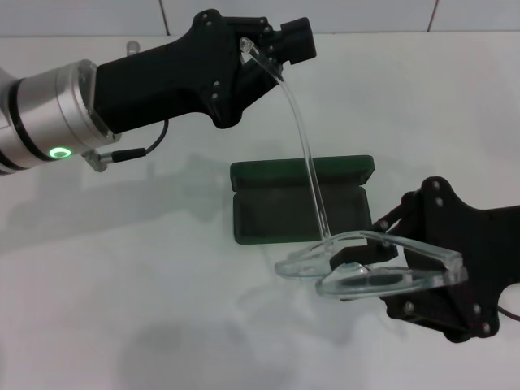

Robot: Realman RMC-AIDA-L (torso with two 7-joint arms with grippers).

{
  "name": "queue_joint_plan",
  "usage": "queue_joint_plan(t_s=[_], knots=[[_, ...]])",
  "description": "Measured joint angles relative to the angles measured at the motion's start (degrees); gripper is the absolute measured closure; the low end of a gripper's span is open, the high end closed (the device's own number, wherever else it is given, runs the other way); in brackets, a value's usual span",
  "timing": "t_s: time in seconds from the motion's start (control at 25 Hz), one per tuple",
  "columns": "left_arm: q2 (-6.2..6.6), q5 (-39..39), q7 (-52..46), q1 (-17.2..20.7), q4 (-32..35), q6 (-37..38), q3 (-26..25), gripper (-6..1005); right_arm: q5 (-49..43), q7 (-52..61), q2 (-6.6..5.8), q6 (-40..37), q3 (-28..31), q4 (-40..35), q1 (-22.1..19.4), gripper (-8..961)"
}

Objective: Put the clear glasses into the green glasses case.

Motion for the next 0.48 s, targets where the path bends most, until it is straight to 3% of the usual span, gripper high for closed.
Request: queue_joint_plan(t_s=[0.48], knots=[[0.27,0.21,-0.25,0.18,0.47,2.43,1.81,930,0.22,-0.59,0.01,1.97,0.37,0.66,0.10,843]])
